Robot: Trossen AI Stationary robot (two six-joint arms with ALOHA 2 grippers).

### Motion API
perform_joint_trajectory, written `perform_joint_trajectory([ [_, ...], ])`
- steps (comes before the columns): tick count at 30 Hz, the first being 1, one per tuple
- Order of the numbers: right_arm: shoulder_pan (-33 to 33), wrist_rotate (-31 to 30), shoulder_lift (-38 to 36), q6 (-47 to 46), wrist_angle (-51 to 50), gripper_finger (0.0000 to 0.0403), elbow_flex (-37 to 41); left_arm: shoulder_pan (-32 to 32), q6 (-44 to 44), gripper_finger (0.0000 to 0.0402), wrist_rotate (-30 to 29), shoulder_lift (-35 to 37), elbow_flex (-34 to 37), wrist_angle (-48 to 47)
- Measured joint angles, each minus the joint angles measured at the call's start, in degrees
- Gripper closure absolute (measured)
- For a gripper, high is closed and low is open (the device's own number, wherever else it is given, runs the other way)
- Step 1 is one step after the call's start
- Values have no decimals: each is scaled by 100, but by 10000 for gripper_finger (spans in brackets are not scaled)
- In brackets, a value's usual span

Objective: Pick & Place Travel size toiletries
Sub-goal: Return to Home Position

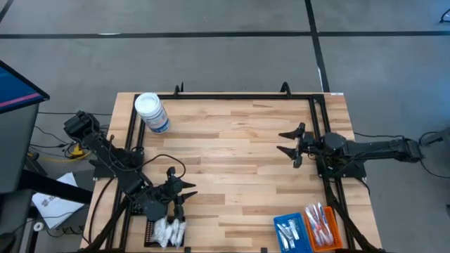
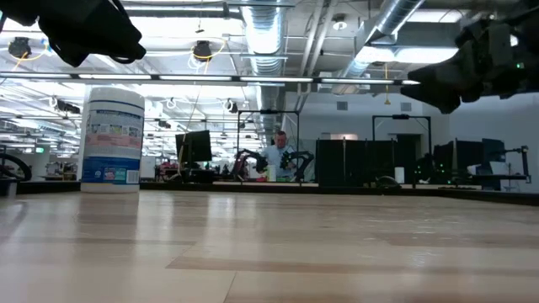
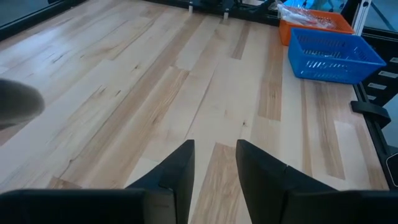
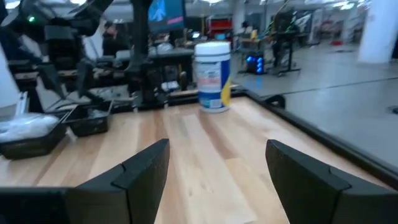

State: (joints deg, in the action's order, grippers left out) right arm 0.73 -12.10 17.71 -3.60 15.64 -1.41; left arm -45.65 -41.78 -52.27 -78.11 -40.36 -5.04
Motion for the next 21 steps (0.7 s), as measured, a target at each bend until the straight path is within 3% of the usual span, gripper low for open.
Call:
perform_joint_trajectory([
  [11, 426, 22, -1170, 121, -1318, 143, 97, 0, 109, 290, 0, 0, 0, 1],
  [17, 419, 31, -1298, 249, -1298, 143, 99, 0, 107, 288, 1, 0, 0, 2],
  [21, 348, 550, -1297, 265, -1382, 143, 101, 0, 107, 288, 2, 0, 0, 4],
])
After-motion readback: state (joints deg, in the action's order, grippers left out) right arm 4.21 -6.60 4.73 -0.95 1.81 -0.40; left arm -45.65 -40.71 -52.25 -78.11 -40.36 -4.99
